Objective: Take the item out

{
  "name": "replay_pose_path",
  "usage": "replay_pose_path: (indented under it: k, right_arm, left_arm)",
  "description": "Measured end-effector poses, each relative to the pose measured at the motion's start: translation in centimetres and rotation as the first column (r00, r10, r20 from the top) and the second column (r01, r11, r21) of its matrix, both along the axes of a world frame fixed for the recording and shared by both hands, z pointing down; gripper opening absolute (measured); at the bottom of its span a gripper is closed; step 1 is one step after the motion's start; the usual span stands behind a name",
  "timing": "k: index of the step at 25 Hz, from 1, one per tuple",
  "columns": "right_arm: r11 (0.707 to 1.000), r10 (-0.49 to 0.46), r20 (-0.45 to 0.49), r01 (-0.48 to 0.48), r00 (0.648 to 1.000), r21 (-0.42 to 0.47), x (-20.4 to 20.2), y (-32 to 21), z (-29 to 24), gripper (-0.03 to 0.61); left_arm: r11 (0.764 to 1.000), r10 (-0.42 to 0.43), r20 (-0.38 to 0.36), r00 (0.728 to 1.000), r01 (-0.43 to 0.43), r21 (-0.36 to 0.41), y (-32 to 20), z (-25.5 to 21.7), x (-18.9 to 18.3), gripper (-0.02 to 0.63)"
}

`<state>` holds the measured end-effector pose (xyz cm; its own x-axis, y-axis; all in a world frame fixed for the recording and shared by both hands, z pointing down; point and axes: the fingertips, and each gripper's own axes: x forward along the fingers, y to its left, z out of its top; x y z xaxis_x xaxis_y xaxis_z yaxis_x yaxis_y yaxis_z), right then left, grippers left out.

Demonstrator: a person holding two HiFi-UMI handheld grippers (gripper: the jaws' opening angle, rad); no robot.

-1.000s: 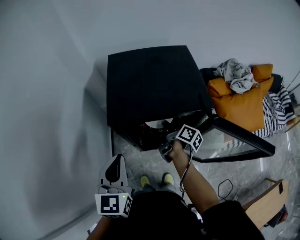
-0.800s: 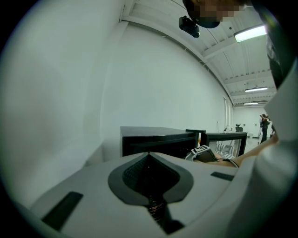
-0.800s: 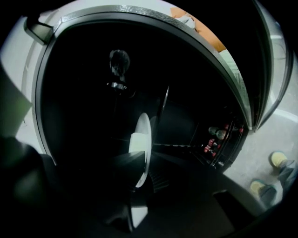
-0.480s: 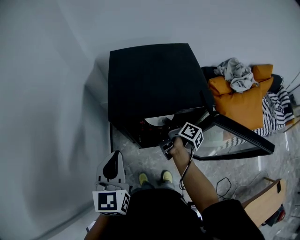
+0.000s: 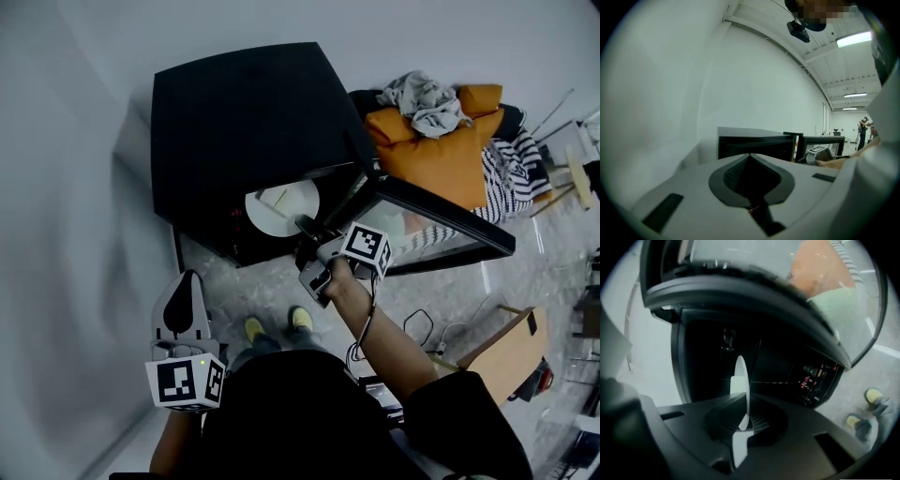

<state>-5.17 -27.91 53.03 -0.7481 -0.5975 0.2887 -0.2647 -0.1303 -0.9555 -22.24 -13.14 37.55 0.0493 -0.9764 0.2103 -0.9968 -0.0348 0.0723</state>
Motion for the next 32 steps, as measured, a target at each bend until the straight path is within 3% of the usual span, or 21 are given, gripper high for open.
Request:
replay_pose_path:
  k: [5,12,21,28,32]
  right_arm:
    - [1.0,-0.012,-0.044,0.012,0.999,-0.01,4.5,3.3,-1.3,0.015]
    - [0.998,-0.026,-0.052,0.028,0.998,0.052,8.4,6.7,-6.3,0.015]
    - [0.991,-0.041,0.044,0.035,0.998,0.13,8.9,7.9,-15.0,0.015]
    - [0.973,-0.104,0.009,0.1,0.994,0.209,8.0,8.1,-18.0,0.015]
    - [0.976,-0.097,-0.007,0.096,0.995,0.195,8.3,8.1,-17.4,0.015]
  left_arm:
    - [0.999,0.032,-0.026,0.999,-0.032,-0.003,-0.4,0.7,1.3,0.008]
    - [0.997,0.071,-0.038,0.997,-0.07,0.016,-0.7,0.4,3.1,0.009]
    - [0.994,0.099,-0.041,0.994,-0.097,0.047,-0.4,-2.3,4.8,0.009]
    - [0.991,0.11,-0.047,0.993,-0.106,0.081,-0.3,-2.9,4.5,0.008]
    - [0.991,0.105,-0.048,0.993,-0.101,0.086,-0.6,-3.4,4.5,0.009]
